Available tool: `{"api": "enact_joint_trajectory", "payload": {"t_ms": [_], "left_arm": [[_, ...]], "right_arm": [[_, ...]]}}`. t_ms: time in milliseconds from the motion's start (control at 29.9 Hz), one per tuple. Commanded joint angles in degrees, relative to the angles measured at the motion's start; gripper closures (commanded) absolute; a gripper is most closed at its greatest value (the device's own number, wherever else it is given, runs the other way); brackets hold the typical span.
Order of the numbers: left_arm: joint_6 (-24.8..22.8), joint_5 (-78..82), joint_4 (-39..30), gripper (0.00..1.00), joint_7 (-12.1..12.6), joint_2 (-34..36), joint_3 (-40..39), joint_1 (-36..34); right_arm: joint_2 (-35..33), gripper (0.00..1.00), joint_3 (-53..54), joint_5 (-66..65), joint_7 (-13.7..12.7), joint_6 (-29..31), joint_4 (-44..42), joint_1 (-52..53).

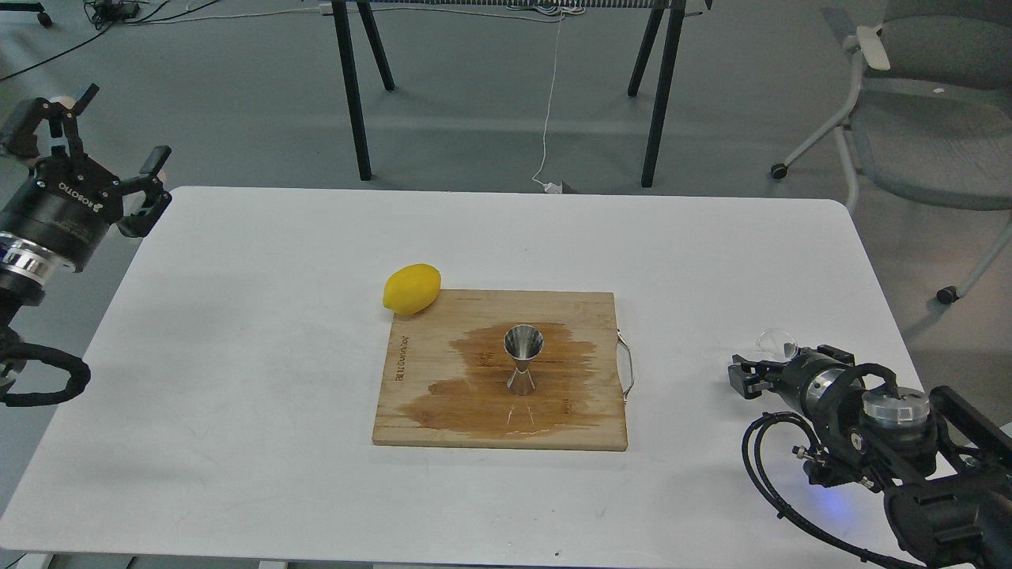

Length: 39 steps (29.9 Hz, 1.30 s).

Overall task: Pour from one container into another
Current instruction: 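Grasp the clear glass with the right gripper and lift it, then move the held glass over the jigger on the board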

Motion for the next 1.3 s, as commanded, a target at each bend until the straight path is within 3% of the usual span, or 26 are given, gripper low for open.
{"api": "enact_joint_trajectory", "payload": {"t_ms": [0,267,535,702,802,936,1003,1271], "left_arm": [[0.0,0.0,0.0,0.07,0.0,-1.0,0.0,-0.1],[0.0,0.0,0.1,0.07,0.0,-1.3,0.0,-0.1],[0.0,0.1,0.9,0.07,0.0,-1.3,0.0,0.0],[0.0,0.1,0.9,0.07,0.0,-1.5,0.0,0.0],[0.0,0.1,1.0,0.07,0.0,-1.5,0.1,0.5],[0.0,0.3,1.3,0.07,0.0,-1.6,0.3,0.9],[0.0,0.3,1.3,0.07,0.0,-1.6,0.9,0.8],[0.0,0.3,1.3,0.07,0.0,-2.4,1.3,0.9]], "right_arm": [[0.0,0.33,0.2,0.0,0.1,0.0,-0.1,0.0],[-0.1,0.54,-0.2,-0.2,0.2,0.9,0.0,0.0],[0.0,0.56,-0.2,-2.0,0.2,0.6,1.6,0.1],[-0.9,0.56,-0.5,-4.8,-0.2,-0.1,8.8,1.7],[-1.3,0.56,-2.0,-11.6,-1.1,-2.0,15.3,3.3],[-1.9,0.56,-5.0,-20.9,-5.4,-3.6,22.9,6.3],[-2.2,0.56,-6.6,-24.2,-6.3,-3.6,25.4,8.2],[-6.8,0.56,-24.4,-31.6,-5.7,-3.0,30.0,20.5]]}}
